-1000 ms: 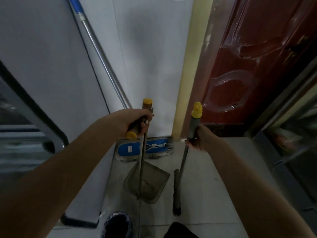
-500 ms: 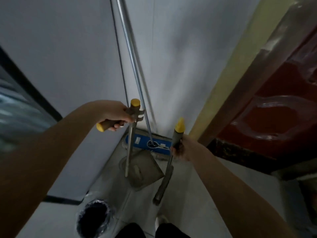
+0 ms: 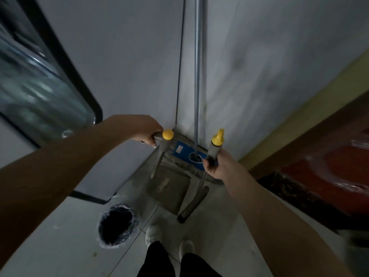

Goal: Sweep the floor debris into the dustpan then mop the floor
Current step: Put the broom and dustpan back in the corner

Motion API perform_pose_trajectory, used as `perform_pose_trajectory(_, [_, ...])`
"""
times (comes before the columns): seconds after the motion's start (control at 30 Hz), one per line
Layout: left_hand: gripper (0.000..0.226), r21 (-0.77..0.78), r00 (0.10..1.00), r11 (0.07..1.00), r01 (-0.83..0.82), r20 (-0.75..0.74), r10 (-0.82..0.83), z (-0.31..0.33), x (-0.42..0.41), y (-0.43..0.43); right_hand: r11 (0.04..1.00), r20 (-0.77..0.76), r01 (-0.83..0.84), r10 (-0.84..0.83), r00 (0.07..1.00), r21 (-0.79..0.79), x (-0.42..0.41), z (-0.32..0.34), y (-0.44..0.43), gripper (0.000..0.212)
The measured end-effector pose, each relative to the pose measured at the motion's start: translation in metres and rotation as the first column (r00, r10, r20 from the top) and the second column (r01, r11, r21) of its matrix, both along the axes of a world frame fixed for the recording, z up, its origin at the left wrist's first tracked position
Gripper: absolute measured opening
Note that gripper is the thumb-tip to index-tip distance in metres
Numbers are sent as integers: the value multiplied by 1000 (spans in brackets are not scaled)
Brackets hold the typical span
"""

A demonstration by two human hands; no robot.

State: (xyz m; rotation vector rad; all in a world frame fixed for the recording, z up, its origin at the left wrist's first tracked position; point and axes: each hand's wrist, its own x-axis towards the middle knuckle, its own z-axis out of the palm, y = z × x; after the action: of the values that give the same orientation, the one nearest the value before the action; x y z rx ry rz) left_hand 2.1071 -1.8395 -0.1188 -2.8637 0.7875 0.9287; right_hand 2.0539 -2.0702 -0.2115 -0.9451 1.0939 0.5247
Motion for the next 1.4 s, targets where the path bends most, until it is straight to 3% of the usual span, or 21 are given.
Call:
perform_pose_trajectory(0.17, [32,144,986,979,143,65,-153,-35,20,27,1000,-7,17,-17,1000,-4,23,-13,33,35])
perform_pose_trajectory(0.37, [38,221,955,943,248,110,-276,-69,36,50,998,-32,69,-69,997,2,40,-45,70,47])
perform_pose_trajectory(0.57, [35,166,980,973,163,85,-179,-83,53,80,997,-46,77,-76,996,6,65,-51,94,39])
perform_pose_trajectory(0.83, [39,252,973,958,138,147,-179,-92,75,112,999,-63,36,-33,997,37,95,-58,124,29])
perform_pose_trajectory(1.1, [33,239,980,970,29,186,-76,-110,81,144,996,-72,-59,64,995,65,123,-87,169,35])
perform_pose_trajectory(1.23, [31,153,987,986,-71,153,48,-119,78,164,978,-76,-188,194,978,85,138,-95,191,27])
perform_pose_trajectory(1.33, [27,-4,975,977,-213,65,213,-117,73,183,947,-83,-296,307,948,125,144,-99,204,28])
perform_pose_trajectory(1.4, [25,-52,971,973,-224,69,227,-114,66,190,938,-79,-311,325,942,152,146,-100,215,28])
